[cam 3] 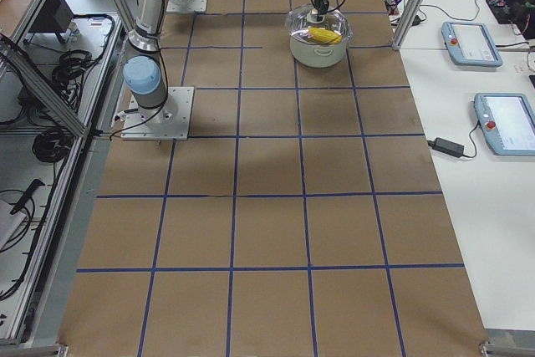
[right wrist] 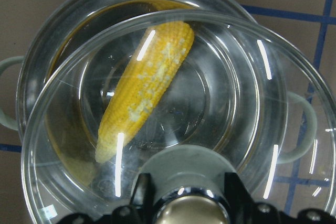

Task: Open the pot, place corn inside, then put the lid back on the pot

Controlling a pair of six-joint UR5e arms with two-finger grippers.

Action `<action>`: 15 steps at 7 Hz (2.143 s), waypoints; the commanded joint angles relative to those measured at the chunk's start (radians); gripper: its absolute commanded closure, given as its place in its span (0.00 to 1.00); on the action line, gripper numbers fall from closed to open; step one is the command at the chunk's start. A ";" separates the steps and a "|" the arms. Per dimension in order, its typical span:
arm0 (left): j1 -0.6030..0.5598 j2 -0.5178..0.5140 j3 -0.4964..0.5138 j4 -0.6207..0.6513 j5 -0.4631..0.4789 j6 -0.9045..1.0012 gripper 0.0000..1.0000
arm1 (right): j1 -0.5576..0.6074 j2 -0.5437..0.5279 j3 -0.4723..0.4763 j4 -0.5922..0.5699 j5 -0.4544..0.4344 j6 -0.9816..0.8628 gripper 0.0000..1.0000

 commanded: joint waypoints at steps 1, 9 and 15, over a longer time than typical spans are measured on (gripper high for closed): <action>-0.002 -0.012 0.047 -0.037 -0.001 0.001 0.00 | 0.020 0.015 0.005 -0.002 0.011 0.028 0.96; -0.002 -0.007 0.035 -0.021 -0.055 0.007 0.00 | 0.044 0.095 -0.087 -0.022 0.014 0.043 0.96; -0.002 -0.004 0.031 -0.019 -0.055 0.007 0.00 | 0.035 0.115 -0.110 -0.020 0.011 0.033 0.96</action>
